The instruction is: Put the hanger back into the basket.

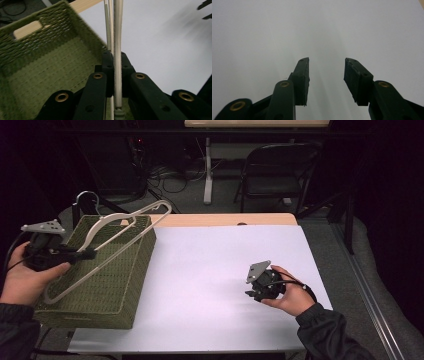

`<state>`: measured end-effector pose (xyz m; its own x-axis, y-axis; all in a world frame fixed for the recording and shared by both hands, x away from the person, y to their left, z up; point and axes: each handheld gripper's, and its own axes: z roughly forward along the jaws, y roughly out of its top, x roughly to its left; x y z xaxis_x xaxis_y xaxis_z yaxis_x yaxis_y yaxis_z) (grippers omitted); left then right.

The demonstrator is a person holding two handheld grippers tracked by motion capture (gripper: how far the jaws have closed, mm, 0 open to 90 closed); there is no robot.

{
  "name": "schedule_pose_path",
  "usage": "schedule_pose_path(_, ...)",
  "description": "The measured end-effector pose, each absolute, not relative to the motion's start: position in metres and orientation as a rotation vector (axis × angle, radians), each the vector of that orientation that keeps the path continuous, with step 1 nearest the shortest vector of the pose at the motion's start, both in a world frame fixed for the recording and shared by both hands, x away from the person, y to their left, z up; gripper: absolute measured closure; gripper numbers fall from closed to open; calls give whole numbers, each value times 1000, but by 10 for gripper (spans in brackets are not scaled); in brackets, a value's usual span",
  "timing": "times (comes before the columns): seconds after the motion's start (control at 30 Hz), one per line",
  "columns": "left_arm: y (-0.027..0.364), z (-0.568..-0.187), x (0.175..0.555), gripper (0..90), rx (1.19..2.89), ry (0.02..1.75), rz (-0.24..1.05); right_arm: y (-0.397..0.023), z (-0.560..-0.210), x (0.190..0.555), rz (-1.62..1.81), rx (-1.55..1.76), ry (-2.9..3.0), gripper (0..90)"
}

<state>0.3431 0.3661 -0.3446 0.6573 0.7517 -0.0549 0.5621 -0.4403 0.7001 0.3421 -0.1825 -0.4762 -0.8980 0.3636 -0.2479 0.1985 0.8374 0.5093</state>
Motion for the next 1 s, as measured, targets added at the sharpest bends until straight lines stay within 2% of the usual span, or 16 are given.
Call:
schedule_pose_path(0.1, 393, -352, 349, 872, 2161, 1078, 361, -182, -477, 342, 692, 426, 2682, 547)
schedule_pose_path(0.4, 439, -373, 358, 872, 2110, 1143, 355, -181, -477, 343, 656, 429, 2677, 540)
schedule_pose_path(1.0, 441, -431, 375, 872, 2161, 1171, 255, -188, -481, 343, 695, 441, 2679, 540)
